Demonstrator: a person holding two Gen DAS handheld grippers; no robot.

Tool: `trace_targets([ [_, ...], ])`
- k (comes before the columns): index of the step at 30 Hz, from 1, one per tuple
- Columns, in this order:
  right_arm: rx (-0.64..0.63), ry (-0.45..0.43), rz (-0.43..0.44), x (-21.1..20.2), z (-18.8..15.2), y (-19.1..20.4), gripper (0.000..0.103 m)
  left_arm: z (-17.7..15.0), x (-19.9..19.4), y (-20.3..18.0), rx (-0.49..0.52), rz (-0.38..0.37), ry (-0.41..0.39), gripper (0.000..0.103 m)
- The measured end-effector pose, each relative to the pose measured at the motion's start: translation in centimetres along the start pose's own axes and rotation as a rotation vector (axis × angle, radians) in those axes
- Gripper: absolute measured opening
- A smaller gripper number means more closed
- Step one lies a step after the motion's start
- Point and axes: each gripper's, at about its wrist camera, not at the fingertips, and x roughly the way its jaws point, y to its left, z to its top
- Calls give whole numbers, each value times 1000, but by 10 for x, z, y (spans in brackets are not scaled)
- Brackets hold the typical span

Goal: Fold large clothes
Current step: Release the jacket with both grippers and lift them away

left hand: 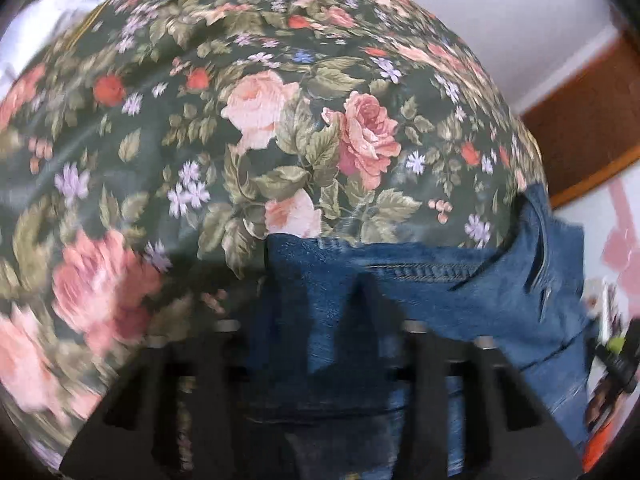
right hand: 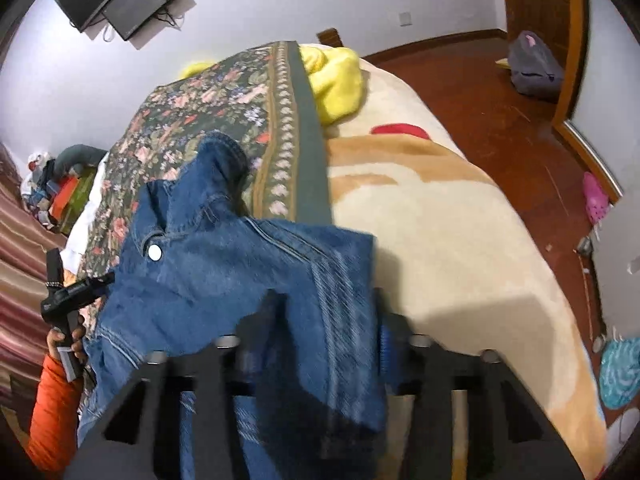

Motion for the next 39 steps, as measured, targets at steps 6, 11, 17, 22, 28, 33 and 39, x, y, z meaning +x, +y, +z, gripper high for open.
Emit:
trace_targets([
  [6,-155,-108,-36,-21,12,38,15,-17,-39,-2,-41,71,-133,6],
  [11,-305,-175,-30,-33,36,84,13,-20,-97,-18,47,172,-266,5],
  [17,-416,-252,-18,-20,71,151,13,-10,-153,-12,76,261,-384,4],
  [22,-472,-228,-84,39,102,198,13,4,-159,14,32,385,-434,4],
  [28,-457,-114,-190,137,117,204,13,23,-124,71,-43,444,-338,4],
  [33,-409,-38,-157,168,118,171,39,27,-86,101,-54,462,-262,9],
  [39,-365,-44,-174,159,122,143,87,29,-64,117,-104,481,-199,20],
])
